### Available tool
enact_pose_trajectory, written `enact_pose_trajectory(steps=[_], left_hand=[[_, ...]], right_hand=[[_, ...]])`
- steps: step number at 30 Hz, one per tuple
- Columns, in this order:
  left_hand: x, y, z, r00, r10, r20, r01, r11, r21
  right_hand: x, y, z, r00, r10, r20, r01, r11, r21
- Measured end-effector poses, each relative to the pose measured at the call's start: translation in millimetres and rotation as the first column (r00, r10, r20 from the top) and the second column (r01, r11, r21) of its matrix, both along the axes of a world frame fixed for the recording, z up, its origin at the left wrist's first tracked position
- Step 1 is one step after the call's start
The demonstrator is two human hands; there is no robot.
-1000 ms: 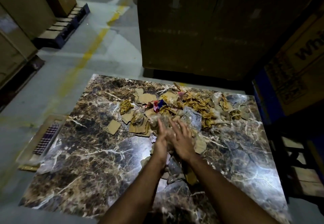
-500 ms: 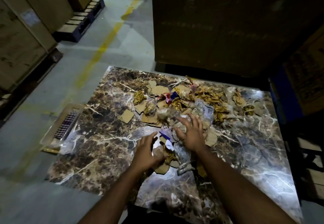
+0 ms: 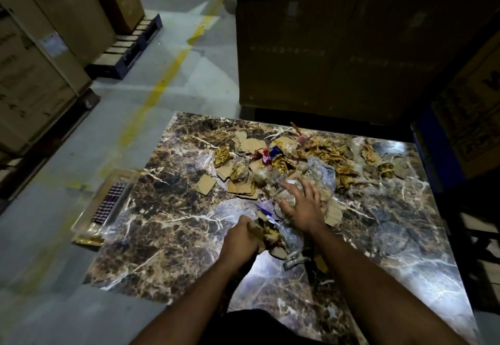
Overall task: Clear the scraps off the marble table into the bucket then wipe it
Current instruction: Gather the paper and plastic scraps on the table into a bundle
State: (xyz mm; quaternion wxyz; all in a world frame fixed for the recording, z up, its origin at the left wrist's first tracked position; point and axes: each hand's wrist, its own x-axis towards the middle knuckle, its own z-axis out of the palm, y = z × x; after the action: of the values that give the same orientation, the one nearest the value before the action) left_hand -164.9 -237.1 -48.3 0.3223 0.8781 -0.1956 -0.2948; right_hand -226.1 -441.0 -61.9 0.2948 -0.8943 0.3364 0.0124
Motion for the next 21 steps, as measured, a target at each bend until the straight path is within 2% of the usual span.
enact_pose_trajectory(steps=[3, 5, 7, 10, 12, 17, 19, 21], left_hand=[[12.8, -10.6, 12.6, 0.979, 0.177, -0.104, -0.183, 0.982, -0.049], [19.4, -19.7, 19.9, 0.961, 0.214, -0.174, -0.239, 0.961, -0.136], [21.5, -33.1, 27.6, 0.971, 0.125, -0.202, -0.169, 0.962, -0.216], [17.3, -55.9, 29.9, 0.988, 0.036, -0.148, -0.071, 0.968, -0.241], [12.7, -70.2, 26.1, 0.987, 0.040, -0.155, -0.079, 0.962, -0.260], [8.7, -92.3, 15.9, 0.931, 0.165, -0.325, -0.272, 0.908, -0.320], [11.7, -94.2, 19.6, 0.939, 0.171, -0.299, -0.274, 0.896, -0.349], [17.7, -94.9, 16.7, 0.948, 0.180, -0.263, -0.268, 0.897, -0.351]], right_hand=[[-0.8, 2.4, 3.3, 1.000, 0.002, -0.022, -0.002, 1.000, -0.001], [-0.4, 5.0, 7.7, 0.999, 0.004, -0.033, -0.004, 1.000, -0.001], [0.3, 8.7, 13.5, 0.999, -0.001, -0.051, -0.001, 1.000, -0.027], [-1.0, 11.3, 14.5, 0.999, 0.031, -0.040, -0.031, 1.000, 0.000], [-4.1, 5.1, 10.3, 1.000, 0.024, -0.005, -0.023, 0.996, 0.082], [-7.5, -14.5, 11.4, 0.994, -0.085, 0.075, 0.058, 0.949, 0.308], [-6.8, -13.6, 15.5, 0.978, -0.132, 0.162, 0.059, 0.918, 0.392], [-5.6, -10.1, 15.6, 0.972, -0.145, 0.186, 0.067, 0.926, 0.370]])
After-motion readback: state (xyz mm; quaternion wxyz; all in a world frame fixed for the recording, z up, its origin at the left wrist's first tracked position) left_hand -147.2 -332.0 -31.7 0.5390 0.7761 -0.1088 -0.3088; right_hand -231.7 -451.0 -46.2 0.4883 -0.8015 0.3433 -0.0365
